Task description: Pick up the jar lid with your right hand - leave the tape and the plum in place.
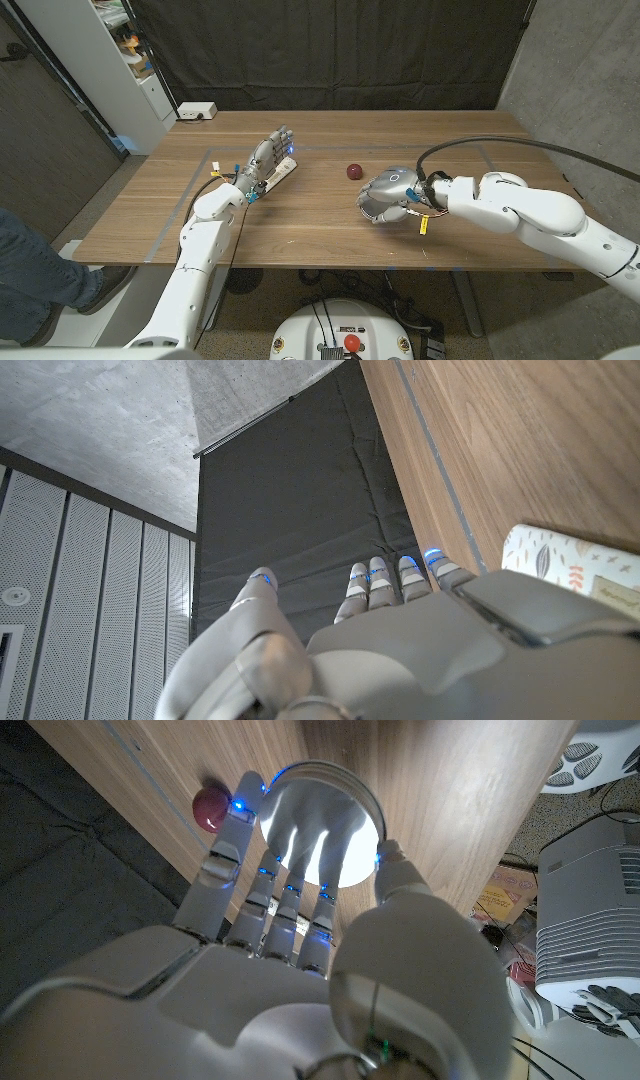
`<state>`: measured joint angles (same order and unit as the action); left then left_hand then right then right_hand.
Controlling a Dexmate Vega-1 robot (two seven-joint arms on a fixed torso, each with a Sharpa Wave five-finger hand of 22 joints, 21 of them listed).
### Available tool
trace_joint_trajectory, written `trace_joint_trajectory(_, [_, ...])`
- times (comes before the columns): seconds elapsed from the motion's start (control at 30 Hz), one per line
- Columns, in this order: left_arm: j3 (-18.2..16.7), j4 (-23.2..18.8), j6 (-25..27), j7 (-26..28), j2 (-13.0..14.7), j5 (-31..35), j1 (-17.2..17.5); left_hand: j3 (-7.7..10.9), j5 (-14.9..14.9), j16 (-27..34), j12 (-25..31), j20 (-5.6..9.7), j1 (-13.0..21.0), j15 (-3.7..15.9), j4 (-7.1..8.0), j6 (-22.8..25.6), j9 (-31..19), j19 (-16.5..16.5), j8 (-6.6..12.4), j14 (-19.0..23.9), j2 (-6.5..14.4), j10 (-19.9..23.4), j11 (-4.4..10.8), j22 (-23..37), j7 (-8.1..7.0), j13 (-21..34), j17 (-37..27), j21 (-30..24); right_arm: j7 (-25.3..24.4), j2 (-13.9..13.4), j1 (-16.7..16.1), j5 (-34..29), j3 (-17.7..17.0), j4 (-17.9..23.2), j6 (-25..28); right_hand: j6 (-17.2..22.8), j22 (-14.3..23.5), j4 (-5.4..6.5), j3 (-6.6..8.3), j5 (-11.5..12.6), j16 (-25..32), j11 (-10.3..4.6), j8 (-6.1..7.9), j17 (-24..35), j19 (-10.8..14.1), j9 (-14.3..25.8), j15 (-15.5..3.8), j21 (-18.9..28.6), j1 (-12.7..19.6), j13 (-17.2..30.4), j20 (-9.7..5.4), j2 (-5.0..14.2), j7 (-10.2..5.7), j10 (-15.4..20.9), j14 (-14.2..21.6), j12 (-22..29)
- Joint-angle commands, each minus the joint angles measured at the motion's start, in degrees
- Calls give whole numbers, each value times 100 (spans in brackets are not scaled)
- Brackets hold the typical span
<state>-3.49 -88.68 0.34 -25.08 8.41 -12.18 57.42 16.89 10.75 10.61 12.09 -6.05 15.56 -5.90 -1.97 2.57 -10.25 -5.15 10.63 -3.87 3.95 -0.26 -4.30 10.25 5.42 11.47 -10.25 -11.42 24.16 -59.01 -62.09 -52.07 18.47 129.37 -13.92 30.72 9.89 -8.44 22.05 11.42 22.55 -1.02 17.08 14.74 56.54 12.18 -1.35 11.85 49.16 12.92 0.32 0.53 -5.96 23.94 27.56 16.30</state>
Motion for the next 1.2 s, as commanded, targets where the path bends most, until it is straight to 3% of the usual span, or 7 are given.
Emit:
trace_joint_trajectory(0.03, [-30, -172, 57, -18, 27, -8, 61, 18, 8, 20, 21, -47, 20, -30, -43, 6, -11, -34, 17, -41, 40, -7, -21, 14, 23, 2, -26, 3, 297, 18, 94, 284, -205, 224, -15, 49, 9, 31, 4, -9, -10, -37, -14, 16, -34, 10, -420, -4, 28, 14, 8, 48, -29, 28, 197, -11])
trace_joint_trajectory(0.5, [-57, -248, 114, -13, 45, 9, 94, 15, 8, 20, 23, -43, 19, -21, -50, 9, -11, -31, 19, -41, 44, -5, -23, 14, 23, 2, -27, 1, 503, 52, 182, 345, -349, 385, -16, 57, 9, 52, -7, -21, 27, -43, -36, 37, -28, 10, -444, -9, 24, 15, -6, 95, -25, 63, 274, -17])
trace_joint_trajectory(1.2, [-69, -397, 126, -16, 44, 8, 172, 10, 7, 19, 21, -45, 16, -29, -60, 2, -11, -35, 16, -46, 47, -13, -33, 13, 20, 2, -26, 1, 677, -18, 94, 646, -914, 740, 117, 97, 11, 59, -24, -34, 63, -72, -55, 47, -35, 10, -460, -19, 24, 16, 0, 120, -28, 165, 385, -6])
